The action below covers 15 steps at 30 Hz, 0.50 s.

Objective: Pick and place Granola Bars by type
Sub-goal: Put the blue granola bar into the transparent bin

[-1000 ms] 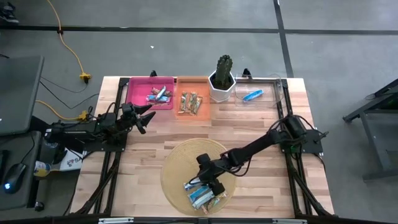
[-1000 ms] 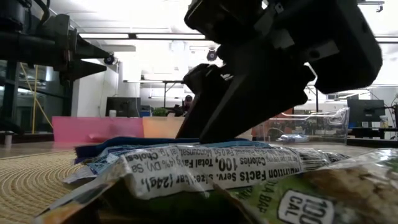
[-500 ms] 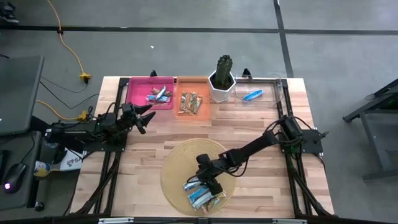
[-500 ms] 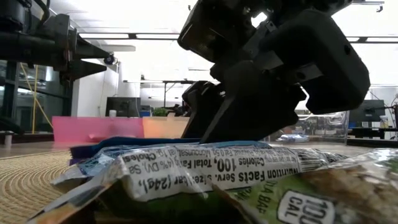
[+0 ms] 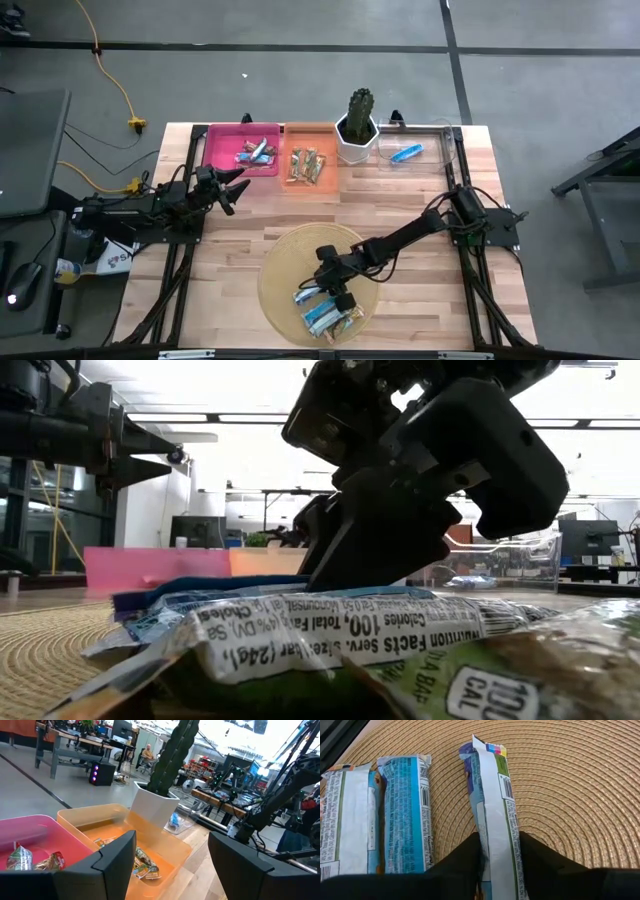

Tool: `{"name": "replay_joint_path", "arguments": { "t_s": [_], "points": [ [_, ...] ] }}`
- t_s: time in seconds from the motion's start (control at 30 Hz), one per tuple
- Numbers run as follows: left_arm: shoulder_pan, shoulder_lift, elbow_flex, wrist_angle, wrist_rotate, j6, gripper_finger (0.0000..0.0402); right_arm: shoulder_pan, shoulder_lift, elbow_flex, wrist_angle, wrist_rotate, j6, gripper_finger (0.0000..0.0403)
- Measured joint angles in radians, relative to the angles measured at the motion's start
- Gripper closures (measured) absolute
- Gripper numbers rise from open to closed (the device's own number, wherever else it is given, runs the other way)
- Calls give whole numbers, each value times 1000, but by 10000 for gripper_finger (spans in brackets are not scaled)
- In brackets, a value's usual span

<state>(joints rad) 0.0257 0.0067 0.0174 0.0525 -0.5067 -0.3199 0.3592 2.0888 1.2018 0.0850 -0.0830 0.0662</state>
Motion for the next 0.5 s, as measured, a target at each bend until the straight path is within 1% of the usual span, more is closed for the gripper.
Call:
{"name": "replay_joint_path", "arguments": {
  "t_s": [0.23, 0.5],
  "points": [
    [0, 0, 0, 0, 0, 0, 156, 0, 1, 0, 31, -1, 16, 322],
    [0, 0, 0, 0, 0, 0, 156, -1, 1, 44, 43, 6, 27, 331]
  ]
}}
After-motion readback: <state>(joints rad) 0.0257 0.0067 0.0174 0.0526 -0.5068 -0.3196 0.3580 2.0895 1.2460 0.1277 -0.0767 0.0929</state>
